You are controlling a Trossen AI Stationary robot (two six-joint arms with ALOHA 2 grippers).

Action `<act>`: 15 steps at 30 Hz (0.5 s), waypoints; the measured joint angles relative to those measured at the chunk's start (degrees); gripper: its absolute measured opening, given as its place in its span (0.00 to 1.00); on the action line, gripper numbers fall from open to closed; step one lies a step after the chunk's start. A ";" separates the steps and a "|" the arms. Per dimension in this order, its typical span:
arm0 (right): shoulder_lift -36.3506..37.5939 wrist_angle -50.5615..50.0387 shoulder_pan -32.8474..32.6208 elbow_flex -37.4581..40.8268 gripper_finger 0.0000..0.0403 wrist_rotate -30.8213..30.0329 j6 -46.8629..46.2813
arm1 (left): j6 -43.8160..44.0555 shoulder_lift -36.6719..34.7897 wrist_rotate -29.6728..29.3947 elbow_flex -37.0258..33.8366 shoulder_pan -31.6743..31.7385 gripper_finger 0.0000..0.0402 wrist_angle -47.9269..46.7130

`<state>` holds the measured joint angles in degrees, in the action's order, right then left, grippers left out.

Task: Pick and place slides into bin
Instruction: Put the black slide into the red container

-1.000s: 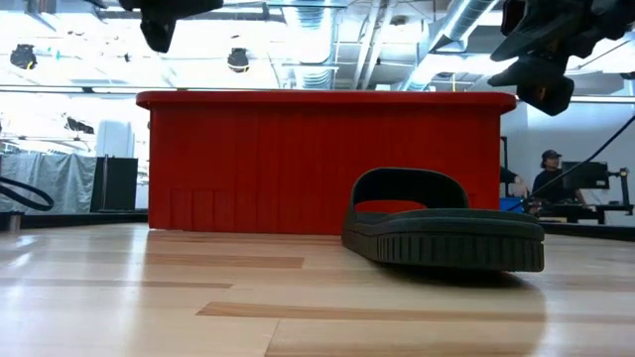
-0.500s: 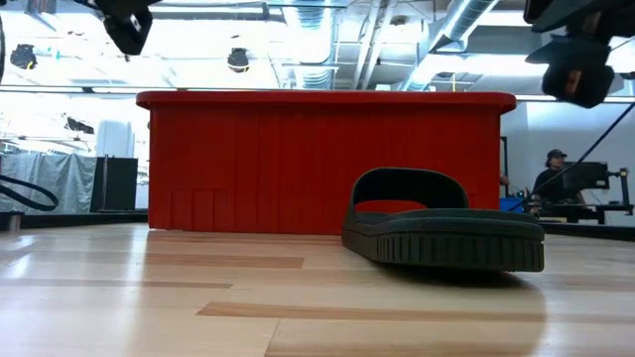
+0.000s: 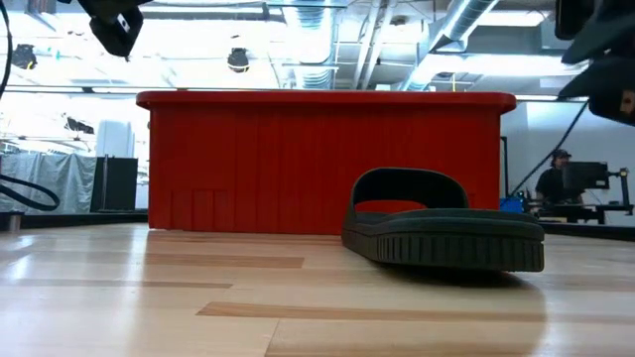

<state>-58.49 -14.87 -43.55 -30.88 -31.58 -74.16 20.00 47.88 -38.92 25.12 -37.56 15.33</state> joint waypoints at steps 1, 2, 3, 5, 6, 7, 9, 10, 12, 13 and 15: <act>-2.10 0.39 -0.35 -0.44 0.31 -1.59 -0.67 | -0.05 0.00 0.02 0.00 0.00 0.19 -0.02; -4.13 0.37 -0.46 -1.02 0.31 -3.03 -1.17 | -0.11 0.00 0.04 0.00 0.00 0.19 -0.04; -6.13 0.37 -0.46 -1.67 0.31 -4.57 -1.52 | -0.22 0.00 0.05 0.00 0.00 0.19 -0.06; -9.93 0.36 -0.19 -2.86 0.31 -7.24 -2.32 | -0.27 0.00 0.19 0.00 0.00 0.19 -0.30; -11.66 0.34 0.09 -3.47 0.31 -8.31 -2.57 | -0.28 0.00 0.72 0.00 0.01 0.19 -0.47; -13.46 0.32 0.42 -4.31 0.31 -9.32 -2.80 | -0.30 0.00 1.28 0.02 0.02 0.19 -0.66; -16.97 0.37 1.29 -6.09 0.31 -10.38 -2.83 | -0.38 0.00 2.63 0.02 0.02 0.19 -0.92; -18.79 0.37 1.79 -7.04 0.31 -10.50 -2.71 | -0.40 0.00 3.01 0.02 0.02 0.19 -0.93; -22.49 0.37 2.77 -9.24 0.31 -10.35 -2.55 | -0.61 0.00 4.05 0.03 0.02 0.19 -0.92; -24.25 0.38 3.29 -10.36 0.31 -10.05 -2.48 | -0.95 0.00 4.45 0.04 0.02 0.19 -0.92; -27.57 0.33 4.24 -12.72 0.31 -8.57 -1.93 | -1.82 0.00 5.42 0.04 0.03 0.19 -0.92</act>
<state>-86.06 -14.54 -39.31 -43.60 -40.15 -76.09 18.18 47.88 -33.50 25.17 -37.53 14.41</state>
